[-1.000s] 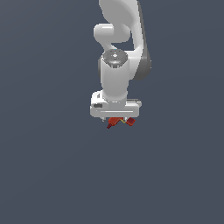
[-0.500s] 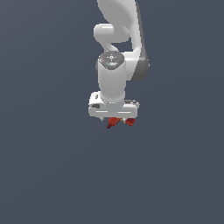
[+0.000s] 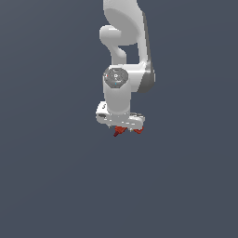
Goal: Pick up the object and move it to a goal position.
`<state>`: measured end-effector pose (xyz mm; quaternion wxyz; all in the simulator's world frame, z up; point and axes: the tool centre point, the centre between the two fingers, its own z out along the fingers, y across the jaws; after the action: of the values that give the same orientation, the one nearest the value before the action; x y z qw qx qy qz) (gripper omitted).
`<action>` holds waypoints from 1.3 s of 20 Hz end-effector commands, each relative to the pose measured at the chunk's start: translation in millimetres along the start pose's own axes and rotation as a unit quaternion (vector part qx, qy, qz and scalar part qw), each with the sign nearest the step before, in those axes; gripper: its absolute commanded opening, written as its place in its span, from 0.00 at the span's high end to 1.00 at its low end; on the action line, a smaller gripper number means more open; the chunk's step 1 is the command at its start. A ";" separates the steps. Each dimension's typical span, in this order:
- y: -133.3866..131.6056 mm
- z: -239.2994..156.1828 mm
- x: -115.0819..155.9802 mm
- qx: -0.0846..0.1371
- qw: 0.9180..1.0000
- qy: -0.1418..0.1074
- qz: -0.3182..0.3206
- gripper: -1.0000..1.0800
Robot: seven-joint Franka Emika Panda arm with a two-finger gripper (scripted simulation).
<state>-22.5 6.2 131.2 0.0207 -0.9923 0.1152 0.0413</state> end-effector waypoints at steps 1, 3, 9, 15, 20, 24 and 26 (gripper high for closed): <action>2.7 16.6 -9.3 0.001 0.999 -0.017 0.034 0.00; 5.2 30.8 -17.9 0.002 0.997 -0.031 0.064 0.00; 11.4 62.3 -38.9 -0.001 0.989 -0.064 0.133 0.00; 14.9 78.5 -50.9 -0.004 0.982 -0.082 0.171 0.00; 15.4 80.7 -52.5 -0.004 0.981 -0.084 0.175 0.00; 15.1 86.4 -53.7 -0.004 0.981 -0.084 0.176 0.00; 15.3 93.6 -55.1 -0.004 0.981 -0.084 0.177 0.00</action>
<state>-85.1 8.1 47.2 0.0186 -0.9495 0.2859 0.1277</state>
